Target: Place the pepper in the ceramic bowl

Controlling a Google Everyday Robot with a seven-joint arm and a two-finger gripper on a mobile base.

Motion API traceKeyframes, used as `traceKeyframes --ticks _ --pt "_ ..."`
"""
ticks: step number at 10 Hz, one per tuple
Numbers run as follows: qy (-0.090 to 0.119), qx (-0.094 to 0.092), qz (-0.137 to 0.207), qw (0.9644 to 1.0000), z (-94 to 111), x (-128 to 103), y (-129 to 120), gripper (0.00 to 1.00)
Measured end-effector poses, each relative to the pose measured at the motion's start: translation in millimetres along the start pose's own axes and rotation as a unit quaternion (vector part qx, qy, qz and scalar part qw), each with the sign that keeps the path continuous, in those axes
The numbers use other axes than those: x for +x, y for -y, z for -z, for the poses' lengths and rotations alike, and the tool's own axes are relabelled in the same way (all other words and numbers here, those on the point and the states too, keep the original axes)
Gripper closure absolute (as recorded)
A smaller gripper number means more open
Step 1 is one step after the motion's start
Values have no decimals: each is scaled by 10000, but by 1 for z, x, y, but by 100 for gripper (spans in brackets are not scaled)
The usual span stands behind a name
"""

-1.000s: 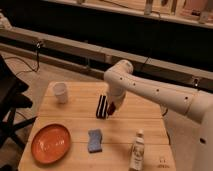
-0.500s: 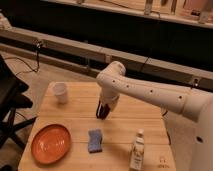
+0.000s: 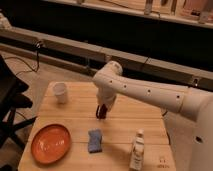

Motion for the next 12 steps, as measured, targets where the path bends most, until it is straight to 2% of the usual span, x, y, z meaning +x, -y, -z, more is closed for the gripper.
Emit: traceKeyframes --ticks 2,5,8,12 --pt "9 -33 109 9999 2 -15 9 100" --pt "27 -12 207 9998 4 -20 9 100" --pt "42 -5 376 9993 4 -47 34 100" --pt "45 -21 512 9987 6 -57 35 100"
